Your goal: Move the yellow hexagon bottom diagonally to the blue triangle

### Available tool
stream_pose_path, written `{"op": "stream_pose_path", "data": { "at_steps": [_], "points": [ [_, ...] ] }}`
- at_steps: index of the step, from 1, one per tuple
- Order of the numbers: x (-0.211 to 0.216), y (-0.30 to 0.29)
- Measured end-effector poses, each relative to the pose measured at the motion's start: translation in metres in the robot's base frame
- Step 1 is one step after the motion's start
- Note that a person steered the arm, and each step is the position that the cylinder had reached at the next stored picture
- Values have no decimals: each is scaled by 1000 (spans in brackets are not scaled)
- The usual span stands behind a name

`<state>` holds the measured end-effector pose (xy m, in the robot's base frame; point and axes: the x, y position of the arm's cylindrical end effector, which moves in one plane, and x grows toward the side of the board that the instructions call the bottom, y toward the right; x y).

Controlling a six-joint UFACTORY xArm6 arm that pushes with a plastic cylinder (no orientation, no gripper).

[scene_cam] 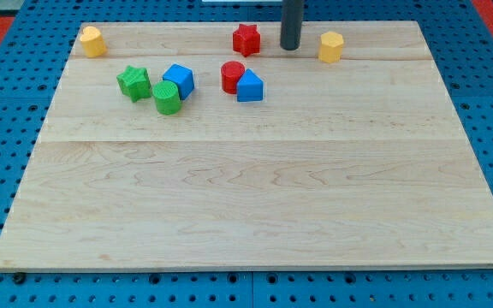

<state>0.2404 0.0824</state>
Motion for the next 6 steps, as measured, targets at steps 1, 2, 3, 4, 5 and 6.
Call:
{"op": "stream_pose_path", "data": {
  "at_steps": [1,2,3,4,5,6],
  "points": [
    [-8,13],
    [-8,13],
    [-16,31],
    [-20,44],
    [-20,55],
    [-17,65]
  ]
}}
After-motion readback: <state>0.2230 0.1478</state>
